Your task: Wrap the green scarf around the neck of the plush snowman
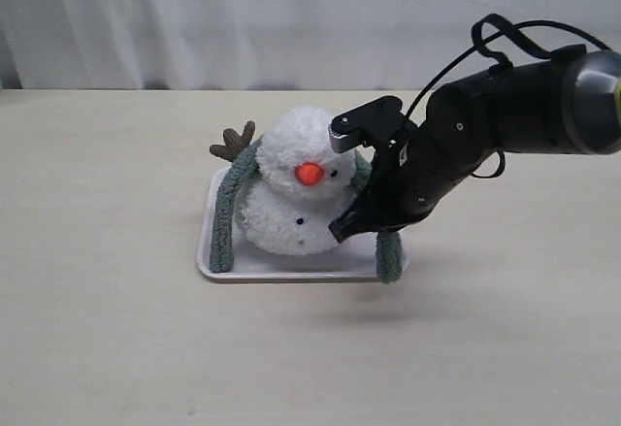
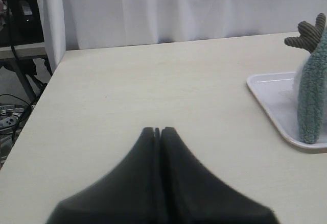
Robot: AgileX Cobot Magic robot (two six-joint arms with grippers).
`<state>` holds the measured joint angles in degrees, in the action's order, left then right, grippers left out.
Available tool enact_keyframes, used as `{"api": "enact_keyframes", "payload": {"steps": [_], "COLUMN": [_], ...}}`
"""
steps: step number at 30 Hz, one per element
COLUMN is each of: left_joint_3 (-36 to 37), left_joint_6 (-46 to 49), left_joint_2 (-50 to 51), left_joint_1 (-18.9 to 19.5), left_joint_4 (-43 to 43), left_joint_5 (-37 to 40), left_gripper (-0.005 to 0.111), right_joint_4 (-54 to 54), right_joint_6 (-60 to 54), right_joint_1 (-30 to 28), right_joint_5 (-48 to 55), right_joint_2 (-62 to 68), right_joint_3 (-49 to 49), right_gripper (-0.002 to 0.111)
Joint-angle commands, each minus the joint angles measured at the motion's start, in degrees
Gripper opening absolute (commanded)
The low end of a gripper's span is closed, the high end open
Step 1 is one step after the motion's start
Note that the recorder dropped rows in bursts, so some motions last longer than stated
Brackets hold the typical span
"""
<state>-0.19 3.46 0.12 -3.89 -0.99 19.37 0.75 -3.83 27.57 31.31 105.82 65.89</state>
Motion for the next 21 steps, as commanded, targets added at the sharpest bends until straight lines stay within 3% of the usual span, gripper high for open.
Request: {"api": "enact_keyframes", "payload": {"steps": [1, 9, 16, 21], "left_joint_3": [0.19, 0.19, 0.19, 0.19], "left_joint_6": [0.14, 0.14, 0.14, 0.14], "left_joint_2": [-0.12, -0.12, -0.12, -0.12], "left_joint_1": [0.22, 0.22, 0.22, 0.22], "left_joint_4": [0.03, 0.03, 0.03, 0.03], "left_joint_5": [-0.67, -0.67, -0.67, -0.67], "left_gripper": [0.0, 0.0, 0.0, 0.0], "right_joint_4": [-6.83, -26.62, -31.58, -32.02], "right_joint_6": [-0.45, -14.46, -16.56, -16.31], "right_joint_1": [-0.12, -0.12, -0.12, -0.12], "right_joint_5": [0.44, 1.65, 1.38, 1.6], "right_joint_2": [-0.56, -0.59, -0.59, -0.35], "right_joint_3": [0.18, 0.18, 0.18, 0.07], "right_gripper": [0.004, 0.008, 0.033, 0.042]}}
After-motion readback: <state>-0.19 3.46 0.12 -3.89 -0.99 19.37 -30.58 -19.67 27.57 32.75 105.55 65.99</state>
